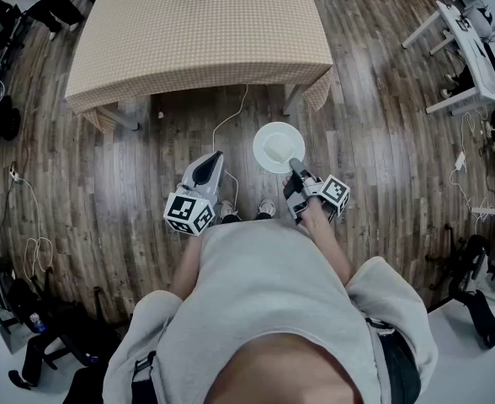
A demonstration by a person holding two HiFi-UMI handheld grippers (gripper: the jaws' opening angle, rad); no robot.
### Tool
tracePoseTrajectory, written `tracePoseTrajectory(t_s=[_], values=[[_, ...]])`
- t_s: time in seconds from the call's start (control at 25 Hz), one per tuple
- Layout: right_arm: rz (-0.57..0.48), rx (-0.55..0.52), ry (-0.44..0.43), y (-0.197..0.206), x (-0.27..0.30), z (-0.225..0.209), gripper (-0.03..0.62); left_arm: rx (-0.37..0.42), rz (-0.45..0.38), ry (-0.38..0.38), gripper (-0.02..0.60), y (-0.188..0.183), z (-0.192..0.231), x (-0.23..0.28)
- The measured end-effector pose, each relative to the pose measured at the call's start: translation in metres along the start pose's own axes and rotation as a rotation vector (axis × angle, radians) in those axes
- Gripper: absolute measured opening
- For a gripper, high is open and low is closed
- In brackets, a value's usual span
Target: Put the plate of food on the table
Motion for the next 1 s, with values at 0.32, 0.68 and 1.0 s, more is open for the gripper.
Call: tracePoseTrajectory(t_s=[0.32,0.68,1.0], values=[[0.017,-0.012,-0.049,-0.009,-0.003,0.003,0.008,0.0,-0.012,-0.016,0.009,0.003,-0.008,-0.004],[0.031,-0.009,-0.054,-0.022,-0.011,0.005,0.009,0.073,-0.087,-0.01,0.009,-0.011,-0.03,0.0],[0.045,-0.004,-0.071,-0.041,-0.018,0.004,0.009,0.091,-0.095,-0.022,0.011,-0.01,-0.05,0.011]])
Point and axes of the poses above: the fingertips, and each gripper's own axes: x forward along the fingers, z to its left, y out of its underside, the point moved 4 cm from there along -x, backward along the fingers, and after that the axes turned 10 degrees about -y, right-handed, at the moved point
